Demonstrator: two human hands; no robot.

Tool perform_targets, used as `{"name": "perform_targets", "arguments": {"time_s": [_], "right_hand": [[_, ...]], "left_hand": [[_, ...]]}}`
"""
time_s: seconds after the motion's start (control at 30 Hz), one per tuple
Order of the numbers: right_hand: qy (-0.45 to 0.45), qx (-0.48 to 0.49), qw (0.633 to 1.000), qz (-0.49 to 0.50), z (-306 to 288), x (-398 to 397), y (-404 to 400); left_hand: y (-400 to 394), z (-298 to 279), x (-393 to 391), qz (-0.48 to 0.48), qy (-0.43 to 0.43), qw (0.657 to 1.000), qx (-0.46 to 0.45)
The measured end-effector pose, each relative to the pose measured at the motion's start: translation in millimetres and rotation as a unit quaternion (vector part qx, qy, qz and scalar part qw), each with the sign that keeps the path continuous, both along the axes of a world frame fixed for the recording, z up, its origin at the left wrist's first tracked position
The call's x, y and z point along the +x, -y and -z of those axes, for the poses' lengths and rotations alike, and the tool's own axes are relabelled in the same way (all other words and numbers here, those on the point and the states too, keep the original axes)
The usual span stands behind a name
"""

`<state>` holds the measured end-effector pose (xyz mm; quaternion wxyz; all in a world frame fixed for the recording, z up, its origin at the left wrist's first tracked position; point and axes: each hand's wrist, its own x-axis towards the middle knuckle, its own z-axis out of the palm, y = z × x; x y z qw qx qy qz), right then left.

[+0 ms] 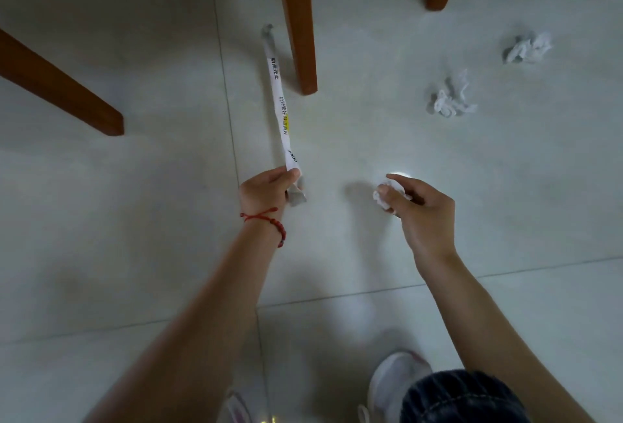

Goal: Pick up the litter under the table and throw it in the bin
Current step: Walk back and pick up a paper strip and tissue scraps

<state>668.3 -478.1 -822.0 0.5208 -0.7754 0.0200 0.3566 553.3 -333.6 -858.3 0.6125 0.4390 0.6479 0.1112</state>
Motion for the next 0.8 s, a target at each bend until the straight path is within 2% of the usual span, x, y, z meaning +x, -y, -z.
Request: {"name": "perform_targets", "arguments": {"time_s": [0.13,0.37,0.8], "right_hand": [[-0.004,-0.022,1.0,-0.014,-42,-4,9],[-0.014,-0.006,1.0,-0.016,-146,-10,16],[-0.022,0.006,1.0,-0.007,-365,-33,25]], "left_hand": [[14,-37,-14,-0.015,0.005,1.0,-0.021],[28,-142,-26,-0.018,0.016,0.999,-0.038],[46,-372,-38,0.004,-0.008,0.999,-0.05]]}}
